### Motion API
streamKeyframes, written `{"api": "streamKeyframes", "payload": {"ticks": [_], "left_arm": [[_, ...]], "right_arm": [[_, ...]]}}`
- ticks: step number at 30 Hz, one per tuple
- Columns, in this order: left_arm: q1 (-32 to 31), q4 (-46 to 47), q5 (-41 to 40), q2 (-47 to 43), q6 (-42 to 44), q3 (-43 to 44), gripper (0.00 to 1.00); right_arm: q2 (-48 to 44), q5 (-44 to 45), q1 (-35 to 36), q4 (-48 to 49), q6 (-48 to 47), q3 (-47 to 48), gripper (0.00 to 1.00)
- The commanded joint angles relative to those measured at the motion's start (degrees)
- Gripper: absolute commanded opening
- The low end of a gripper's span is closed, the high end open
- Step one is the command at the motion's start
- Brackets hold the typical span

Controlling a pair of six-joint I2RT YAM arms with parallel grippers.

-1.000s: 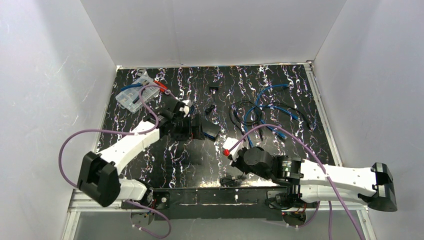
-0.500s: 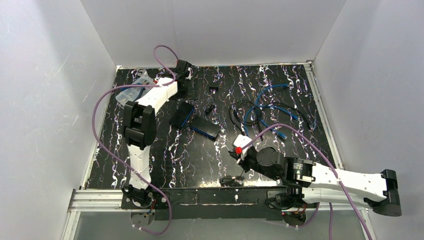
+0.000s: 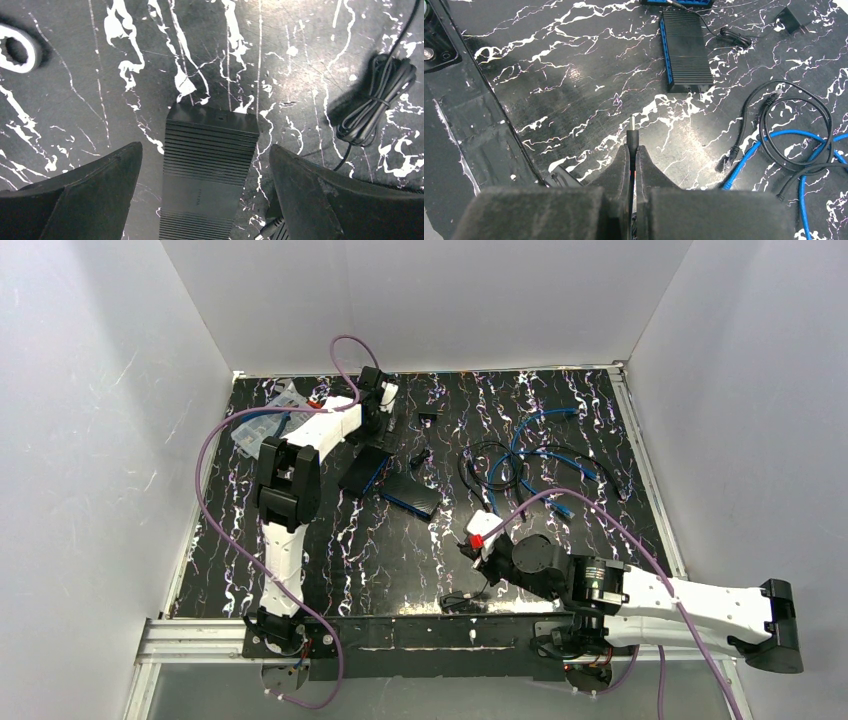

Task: Insert the plug into the switch port
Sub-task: Pick up the switch port at the center of the board.

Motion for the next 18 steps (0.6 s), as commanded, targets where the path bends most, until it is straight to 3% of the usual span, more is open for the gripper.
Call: {"api": "streamKeyframes", "payload": {"ticks": [1, 11, 18], "left_arm": [[0.2, -1.5, 4.0, -0.6, 3.9, -0.8, 0.98], [0.2, -2.2, 6.5, -0.2, 6.8, -3.2, 0.97], [0.4, -3.8, 8.5, 1.3, 7.0, -1.9, 0.69]], "right_arm": [[1.0, 0.1, -0.1, 2.9, 0.8, 0.2, 0.01], [4.7, -0.7, -0.1, 4.5, 0.2, 1.3, 0.01], [5.4, -0.9, -0.1, 4.5, 0.3, 1.9, 0.01]]}}
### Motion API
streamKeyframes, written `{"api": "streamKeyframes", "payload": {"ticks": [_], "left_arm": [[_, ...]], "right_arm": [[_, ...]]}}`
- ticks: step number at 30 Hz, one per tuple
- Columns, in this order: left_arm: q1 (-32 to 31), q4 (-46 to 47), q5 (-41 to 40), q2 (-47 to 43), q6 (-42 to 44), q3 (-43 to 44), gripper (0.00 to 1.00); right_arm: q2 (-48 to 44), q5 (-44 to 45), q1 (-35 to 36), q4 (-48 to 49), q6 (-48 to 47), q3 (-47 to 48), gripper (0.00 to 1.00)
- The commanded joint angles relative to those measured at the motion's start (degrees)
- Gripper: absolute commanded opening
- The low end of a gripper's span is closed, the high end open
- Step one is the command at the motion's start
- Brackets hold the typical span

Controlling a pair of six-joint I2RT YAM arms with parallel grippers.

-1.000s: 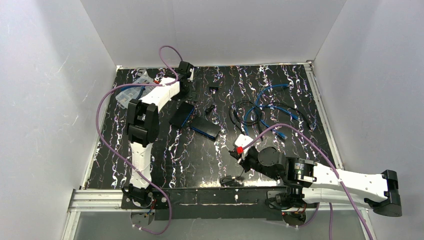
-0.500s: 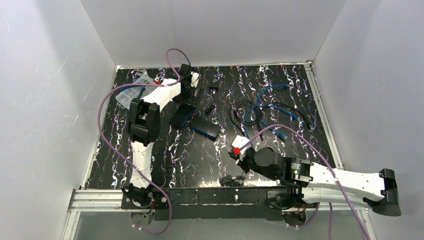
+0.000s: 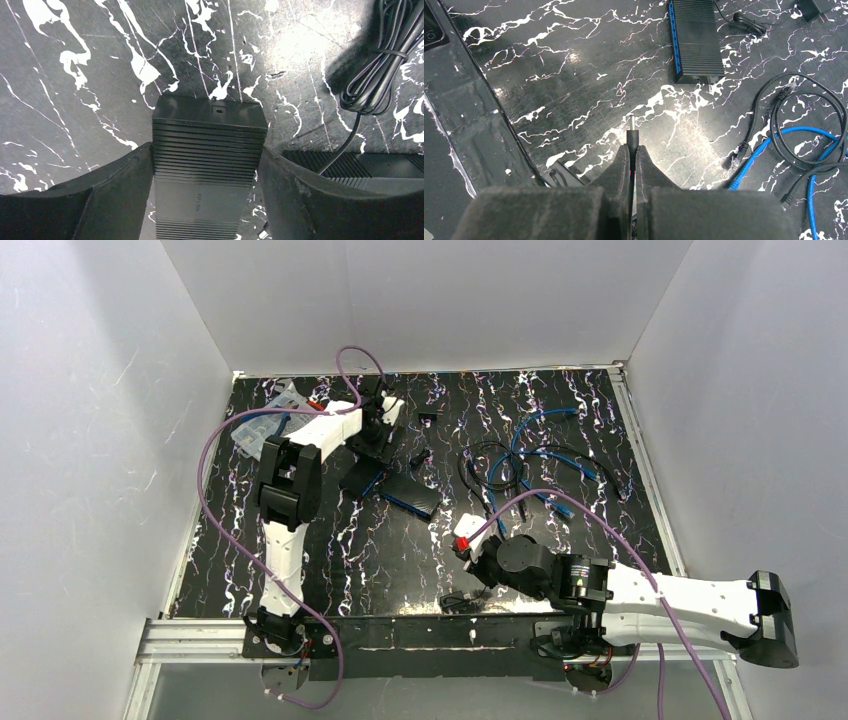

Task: Insert the plug into the switch port
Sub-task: Pick up the switch port at the center of the board.

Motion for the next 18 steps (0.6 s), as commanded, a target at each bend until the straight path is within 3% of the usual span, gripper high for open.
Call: {"api": "streamKeyframes", "payload": {"ticks": [1, 6, 9, 10, 18], "left_arm": [[0.5, -2.8, 2.5, 1.0, 0.4, 1.0, 0.65], [0.8, -2.8, 2.6, 0.9, 0.2, 1.3, 0.27], [0.8, -2.7, 0.3, -0.7, 0.2, 1.4, 0.12], [0.8, -2.4, -2.3, -1.7, -0.4, 1.5, 0.00], [-0.1, -1.4, -6.5, -15.4, 1.0, -1.5, 0.00]], "right_arm": [[-0.2, -0.2, 0.0, 3.3, 0.4, 1.9, 0.01], [-0.5, -0.3, 0.0, 2.2, 0.9, 2.3, 0.01], [-1.0, -0.3, 0.0, 1.9, 1.0, 2.4, 0.01], [-1.2, -0.2, 0.0, 1.7, 0.8, 2.5, 0.01], [-3.9, 2.4, 0.0, -0.8, -1.7, 3.1, 0.01]]}}
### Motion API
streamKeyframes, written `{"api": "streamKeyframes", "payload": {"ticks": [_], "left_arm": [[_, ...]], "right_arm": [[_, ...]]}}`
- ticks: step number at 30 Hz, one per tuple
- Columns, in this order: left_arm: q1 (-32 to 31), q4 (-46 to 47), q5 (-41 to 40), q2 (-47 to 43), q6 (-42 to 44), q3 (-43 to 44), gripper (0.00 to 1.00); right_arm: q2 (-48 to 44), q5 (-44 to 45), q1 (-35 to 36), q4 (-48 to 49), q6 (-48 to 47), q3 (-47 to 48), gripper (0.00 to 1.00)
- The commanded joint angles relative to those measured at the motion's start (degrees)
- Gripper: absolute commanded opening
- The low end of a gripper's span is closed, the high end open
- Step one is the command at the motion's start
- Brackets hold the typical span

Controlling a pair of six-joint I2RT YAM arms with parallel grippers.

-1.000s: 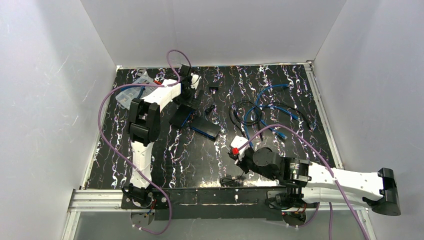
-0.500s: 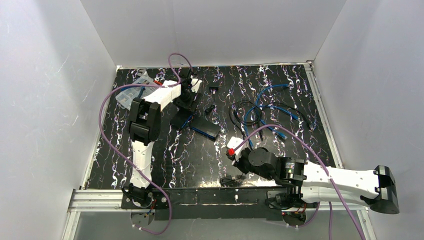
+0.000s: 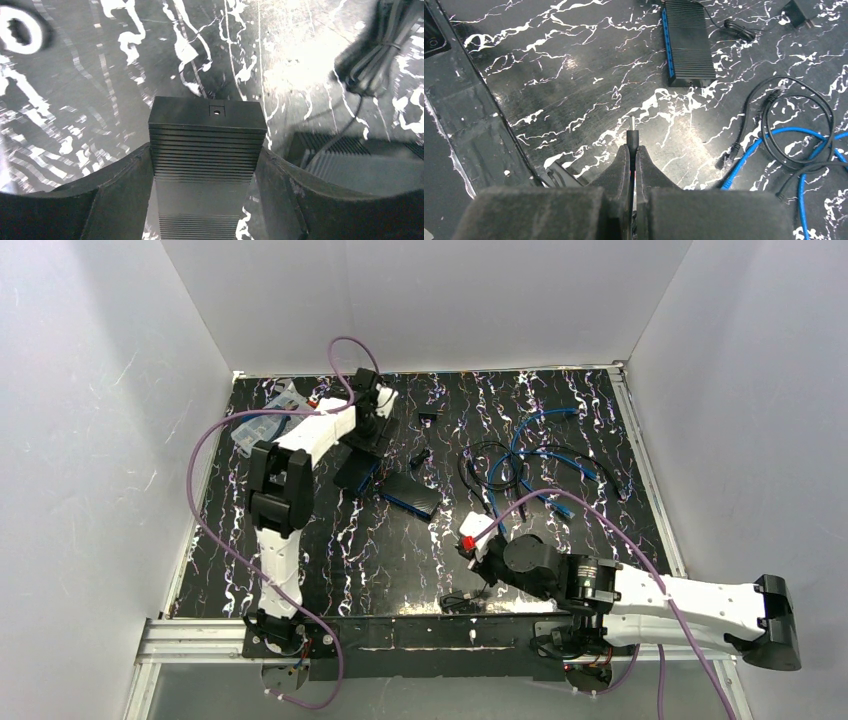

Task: Insert the plug into the switch port
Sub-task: Pick up the switch port at the center of the board.

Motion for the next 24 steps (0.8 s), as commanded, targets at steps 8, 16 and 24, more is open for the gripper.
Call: {"api": "streamKeyframes", "payload": {"ticks": [8, 16, 24], "left_arm": [[-6.0, -2.9, -0.1, -25.2, 1.4, -8.0, 0.00], [-14.0, -6.3, 6.3, -37.2, 1.7, -18.8, 0.00], [-22.3, -11.4, 9.0, -41.5, 2.0, -27.6, 0.00]], "right_arm": [[-8.4, 1.3, -0.1, -4.9, -2.4, 3.4, 0.01], [-14.4, -1.7, 0.0, -12.4, -3.2, 5.5, 0.01], [-18.0, -9.4, 0.0, -20.6, -4.9, 8.9, 0.01]]}}
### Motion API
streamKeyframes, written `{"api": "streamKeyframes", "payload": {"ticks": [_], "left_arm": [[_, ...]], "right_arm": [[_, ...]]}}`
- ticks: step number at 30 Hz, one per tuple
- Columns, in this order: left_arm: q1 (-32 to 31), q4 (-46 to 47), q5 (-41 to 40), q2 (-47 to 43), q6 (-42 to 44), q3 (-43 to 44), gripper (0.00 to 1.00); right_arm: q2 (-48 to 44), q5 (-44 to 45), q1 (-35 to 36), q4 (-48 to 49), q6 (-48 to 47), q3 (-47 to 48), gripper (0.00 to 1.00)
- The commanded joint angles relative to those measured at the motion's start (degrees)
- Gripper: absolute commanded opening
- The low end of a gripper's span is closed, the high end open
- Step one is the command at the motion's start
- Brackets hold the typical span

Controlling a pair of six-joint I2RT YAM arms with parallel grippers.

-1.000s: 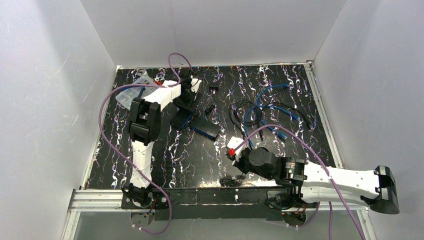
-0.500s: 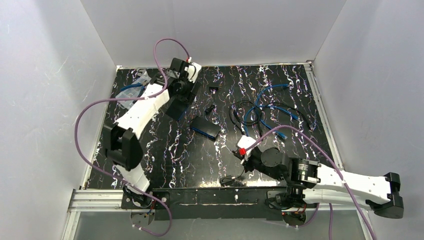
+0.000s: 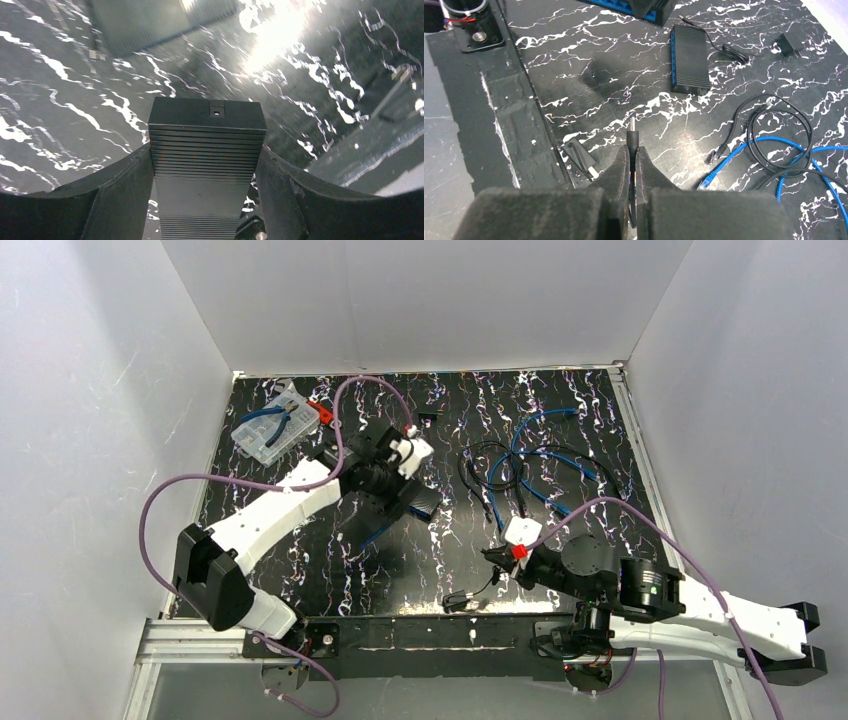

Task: Insert the plug into the switch port
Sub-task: Pick up the switch port at the center of the board, then place the switch port at the center of the board.

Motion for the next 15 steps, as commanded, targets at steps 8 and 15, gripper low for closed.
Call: {"api": "streamKeyframes", "payload": {"ticks": [8, 15], "left_arm": [[-14.5, -3.2, -2.1, 0.8, -0.7, -7.1, 0.00], [-19.7, 1.9, -4.1, 8.2, -0.6, -7.2, 0.00]], "right_arm": [[-2.1, -3.8, 0.0, -8.1, -2.2, 6.2, 0.01], [-1.1, -9.5, 0.0, -14.1, -2.4, 7.6, 0.01]]}}
